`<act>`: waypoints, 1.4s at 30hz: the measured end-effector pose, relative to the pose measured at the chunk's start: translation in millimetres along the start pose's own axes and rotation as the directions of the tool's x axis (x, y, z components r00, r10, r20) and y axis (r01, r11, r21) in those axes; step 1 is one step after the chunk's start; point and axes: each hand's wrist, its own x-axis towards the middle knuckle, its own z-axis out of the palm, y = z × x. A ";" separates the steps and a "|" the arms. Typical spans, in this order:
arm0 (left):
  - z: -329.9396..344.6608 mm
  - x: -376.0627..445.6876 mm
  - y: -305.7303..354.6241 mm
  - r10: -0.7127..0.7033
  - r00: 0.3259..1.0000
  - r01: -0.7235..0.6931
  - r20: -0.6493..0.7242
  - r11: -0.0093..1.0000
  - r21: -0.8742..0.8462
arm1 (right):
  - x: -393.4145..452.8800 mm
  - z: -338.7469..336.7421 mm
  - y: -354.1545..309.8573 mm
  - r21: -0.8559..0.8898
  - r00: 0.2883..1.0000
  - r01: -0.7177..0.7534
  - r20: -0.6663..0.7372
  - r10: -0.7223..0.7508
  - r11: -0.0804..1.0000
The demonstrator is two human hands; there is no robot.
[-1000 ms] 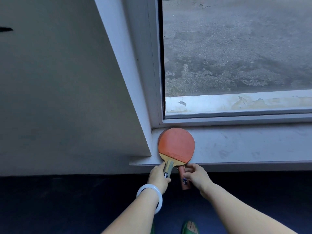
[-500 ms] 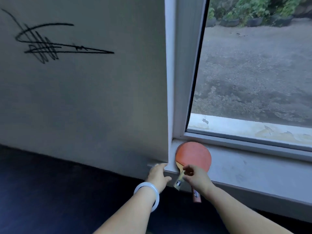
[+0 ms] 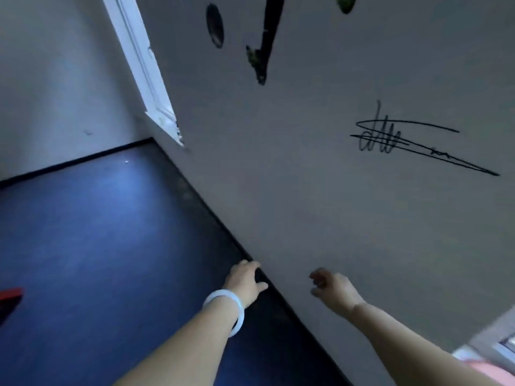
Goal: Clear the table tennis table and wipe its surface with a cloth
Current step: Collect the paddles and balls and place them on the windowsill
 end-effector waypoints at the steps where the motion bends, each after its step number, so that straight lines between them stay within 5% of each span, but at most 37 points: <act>1: -18.8 -1.3 -19.7 -0.029 0.999 0.028 -0.035 1.000 -0.011 | 11.7 5.0 -25.0 -0.013 0.999 0.037 0.018 -0.037 0.999; 6: -93.4 -35.7 -117.3 -0.219 0.953 0.204 -0.210 0.975 -0.091 | 57.4 50.5 -152.1 -0.073 0.959 0.265 0.123 -0.255 0.962; 11: -132.1 -115.5 -192.4 -0.475 0.823 0.441 -0.312 0.880 -0.177 | 55.3 123.0 -252.8 -0.109 0.842 0.502 0.288 -0.456 0.858; 22: -125.3 -352.2 -193.9 -0.868 0.249 0.774 -0.429 0.445 -0.451 | -56.3 242.5 -366.2 0.073 0.332 0.865 0.660 -0.674 0.497; 32: -64.6 -517.8 -128.8 -0.918 -0.148 0.781 -0.368 0.120 -0.613 | -217.5 278.6 -372.1 0.323 -0.049 0.900 0.743 -0.668 0.293; 42: -2.7 -641.8 -115.6 -0.904 -0.311 0.706 -0.292 -0.014 -0.708 | -363.9 325.4 -345.2 0.421 -0.222 0.875 0.788 -0.574 0.240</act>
